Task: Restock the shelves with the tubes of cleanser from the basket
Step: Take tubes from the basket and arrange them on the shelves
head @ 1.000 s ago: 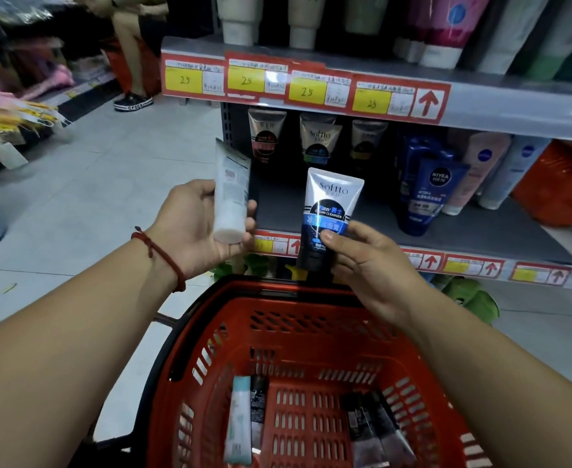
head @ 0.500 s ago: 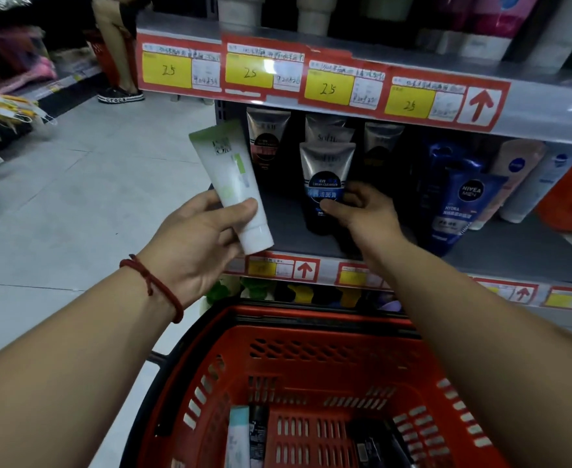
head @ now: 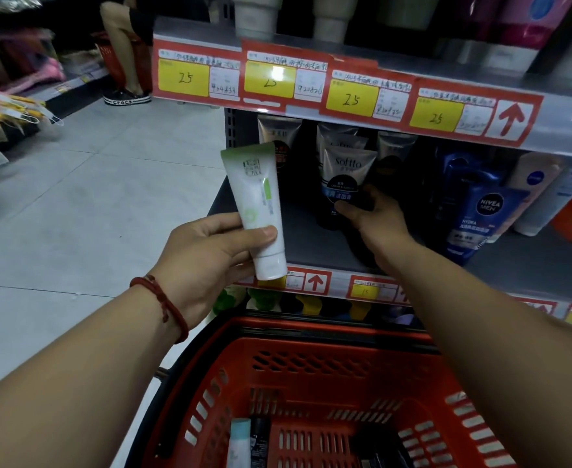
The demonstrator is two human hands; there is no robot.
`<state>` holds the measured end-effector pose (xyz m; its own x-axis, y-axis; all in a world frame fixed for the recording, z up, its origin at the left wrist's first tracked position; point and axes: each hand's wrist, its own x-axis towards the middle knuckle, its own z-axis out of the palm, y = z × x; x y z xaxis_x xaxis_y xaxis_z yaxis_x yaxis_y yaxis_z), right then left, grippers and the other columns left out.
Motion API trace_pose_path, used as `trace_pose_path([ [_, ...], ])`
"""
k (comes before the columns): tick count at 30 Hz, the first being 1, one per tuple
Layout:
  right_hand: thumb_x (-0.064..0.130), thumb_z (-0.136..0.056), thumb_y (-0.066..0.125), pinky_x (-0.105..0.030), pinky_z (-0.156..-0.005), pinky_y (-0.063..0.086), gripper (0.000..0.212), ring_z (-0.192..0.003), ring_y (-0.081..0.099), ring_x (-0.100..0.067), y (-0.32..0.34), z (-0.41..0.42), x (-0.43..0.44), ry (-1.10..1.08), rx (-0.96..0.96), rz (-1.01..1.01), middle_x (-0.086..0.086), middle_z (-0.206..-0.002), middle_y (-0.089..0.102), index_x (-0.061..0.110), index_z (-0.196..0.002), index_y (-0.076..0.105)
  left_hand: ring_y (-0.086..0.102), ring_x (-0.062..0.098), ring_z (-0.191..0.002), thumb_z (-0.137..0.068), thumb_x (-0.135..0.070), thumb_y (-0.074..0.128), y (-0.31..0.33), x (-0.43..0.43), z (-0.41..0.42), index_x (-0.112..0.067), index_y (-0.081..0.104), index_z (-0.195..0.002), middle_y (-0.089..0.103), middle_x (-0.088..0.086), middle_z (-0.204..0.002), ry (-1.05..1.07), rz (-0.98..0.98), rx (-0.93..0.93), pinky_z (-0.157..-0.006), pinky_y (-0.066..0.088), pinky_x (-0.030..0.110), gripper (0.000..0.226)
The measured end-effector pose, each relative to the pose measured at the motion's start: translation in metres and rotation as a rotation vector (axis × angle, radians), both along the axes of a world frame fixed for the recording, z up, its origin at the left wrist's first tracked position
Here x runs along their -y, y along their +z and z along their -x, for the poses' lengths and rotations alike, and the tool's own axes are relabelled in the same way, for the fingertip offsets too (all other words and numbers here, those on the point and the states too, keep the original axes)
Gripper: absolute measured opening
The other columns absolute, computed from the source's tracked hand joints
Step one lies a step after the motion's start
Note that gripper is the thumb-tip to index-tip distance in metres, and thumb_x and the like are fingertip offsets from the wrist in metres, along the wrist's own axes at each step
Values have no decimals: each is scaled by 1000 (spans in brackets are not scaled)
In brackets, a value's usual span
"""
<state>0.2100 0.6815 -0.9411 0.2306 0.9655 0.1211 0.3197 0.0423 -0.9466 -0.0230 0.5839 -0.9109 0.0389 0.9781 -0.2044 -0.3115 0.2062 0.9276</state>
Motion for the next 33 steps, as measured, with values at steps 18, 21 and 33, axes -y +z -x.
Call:
trace_pose_path([
  [18,23,-84,80,-35,-92,56,56,-98,65,-15,32,0,53,31,112,12,-1,-116,63,11,-133,55,76,27,-92,-80,1,76,19,26,-19,-3,70,-113,77,11,-104,-19,-64,-115,-73,63,36,33],
  [21,24,-86,78,-22,-80,54,54,-84,61,-2,47,-1,88,109,133,-4,0,-118,62,13,-134,54,76,26,-91,-83,1,74,27,46,-32,-2,70,-112,77,11,-104,-41,-82,-116,-69,62,32,30],
  [33,8,-92,70,-47,-85,61,26,-94,73,-33,124,-58,204,456,9,11,-16,-107,74,7,-117,66,74,27,-100,-79,-5,78,69,100,-91,-6,72,-115,77,11,-108,-127,-221,-154,-85,60,40,36],
])
